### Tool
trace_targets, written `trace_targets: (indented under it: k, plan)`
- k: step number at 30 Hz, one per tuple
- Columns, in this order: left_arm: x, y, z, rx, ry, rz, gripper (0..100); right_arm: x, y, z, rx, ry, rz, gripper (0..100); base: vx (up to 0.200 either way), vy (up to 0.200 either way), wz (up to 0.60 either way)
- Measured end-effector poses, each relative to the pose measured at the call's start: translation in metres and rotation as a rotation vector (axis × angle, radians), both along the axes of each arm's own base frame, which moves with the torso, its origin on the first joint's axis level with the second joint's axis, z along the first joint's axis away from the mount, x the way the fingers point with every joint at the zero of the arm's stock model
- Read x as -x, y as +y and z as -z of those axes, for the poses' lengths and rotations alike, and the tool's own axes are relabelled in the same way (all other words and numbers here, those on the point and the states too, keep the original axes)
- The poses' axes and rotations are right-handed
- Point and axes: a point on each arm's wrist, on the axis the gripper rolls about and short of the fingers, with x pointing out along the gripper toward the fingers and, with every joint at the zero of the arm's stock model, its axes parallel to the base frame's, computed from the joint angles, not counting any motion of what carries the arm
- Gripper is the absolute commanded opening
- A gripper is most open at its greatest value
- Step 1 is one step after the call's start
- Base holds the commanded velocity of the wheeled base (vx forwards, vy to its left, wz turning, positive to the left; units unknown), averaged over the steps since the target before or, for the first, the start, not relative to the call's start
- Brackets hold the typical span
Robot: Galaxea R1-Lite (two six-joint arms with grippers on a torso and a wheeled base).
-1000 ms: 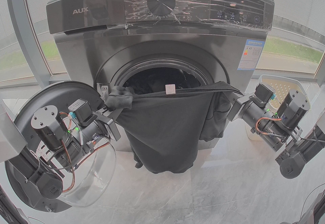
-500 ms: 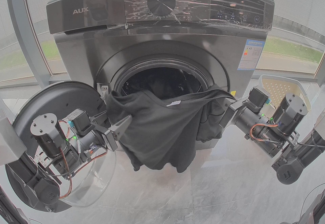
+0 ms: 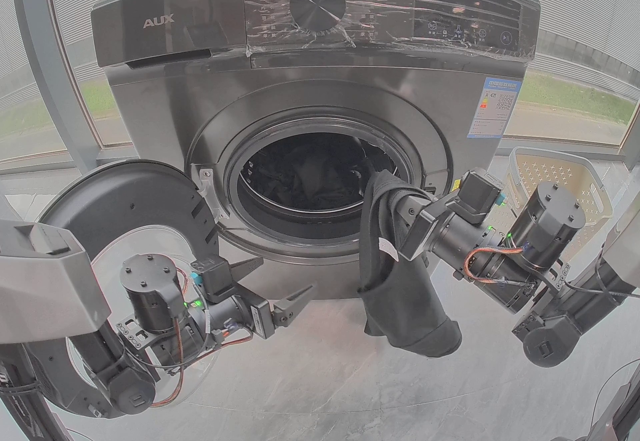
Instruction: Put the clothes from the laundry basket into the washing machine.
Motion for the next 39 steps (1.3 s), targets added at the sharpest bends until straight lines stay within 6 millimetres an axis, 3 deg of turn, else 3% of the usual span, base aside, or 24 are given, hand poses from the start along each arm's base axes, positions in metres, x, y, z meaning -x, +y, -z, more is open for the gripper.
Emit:
trace_targets:
  k: [12, 26, 39]
  plan:
    - [-0.011, -0.023, 0.023, -0.028, 0.033, 0.048, 100, -0.002, 0.007, 0.003, 0.001, 0.001, -0.012, 0, 0.0, 0.0, 0.0]
    - [-0.016, -0.025, 0.034, -0.044, 0.054, 0.047, 100, -0.004, 0.019, 0.0, -0.011, -0.019, -0.034, 0, 0.0, 0.0, 0.0]
    - [-0.043, -0.041, 0.046, -0.018, 0.024, 0.034, 100, 0.006, 0.032, 0.001, -0.01, -0.016, -0.079, 0, 0.0, 0.0, 0.0]
